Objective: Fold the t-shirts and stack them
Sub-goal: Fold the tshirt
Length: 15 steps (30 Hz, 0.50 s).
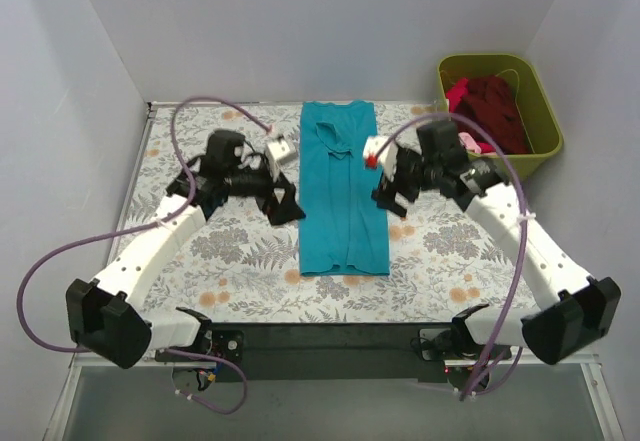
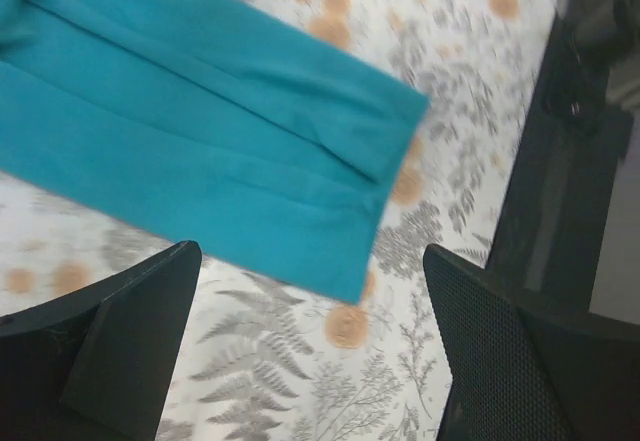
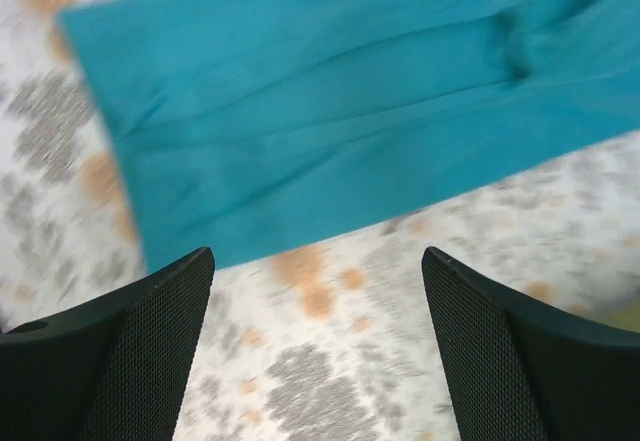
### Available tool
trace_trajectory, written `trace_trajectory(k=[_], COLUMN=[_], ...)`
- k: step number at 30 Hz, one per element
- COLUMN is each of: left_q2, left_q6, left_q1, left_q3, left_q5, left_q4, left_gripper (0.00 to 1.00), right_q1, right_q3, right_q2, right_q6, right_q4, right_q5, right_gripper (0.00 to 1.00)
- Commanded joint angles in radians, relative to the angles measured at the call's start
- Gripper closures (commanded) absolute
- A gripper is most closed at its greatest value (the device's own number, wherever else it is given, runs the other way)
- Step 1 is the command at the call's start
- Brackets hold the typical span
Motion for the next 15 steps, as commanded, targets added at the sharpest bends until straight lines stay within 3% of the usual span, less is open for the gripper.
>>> trace_trajectory(k=[1, 2, 6, 11, 15], left_q2=[-0.111, -0.173, -0.234, -0.17, -0.12], left_q6=[0.152, 0.154, 0.163, 0.203, 0.223], left_q1=[-0.133, -0.226, -0.389, -0.435, -0.443], left_q3=[-0.264, -0.316, -0.515, -0.598, -0.631], left_q5=[0.023, -0.032, -0.121, -0.183, -0.219], left_q4=[-0.153, -0.104, -0.008, 0.088, 0.168], left_gripper=[0.07, 0.09, 0.18, 0.3, 0.35], right_q1=[0.086, 0.121, 0.168, 0.238, 0.266], right_q3=[-0.247, -0.295, -0.448, -0.597, -0.686], right_q2=[-0.128, -0.143, -0.154, -0.165, -0.173], right_q6=[-0.161, -0.166, -0.158, -0.164, -0.204], right_q4=[-0.068, -0.061, -0.019, 0.139, 0.228], right_q5=[0.013, 0.028, 0.013, 0.054, 0.099], right_gripper=[0.1, 0.14, 0.29, 0.43, 0.45])
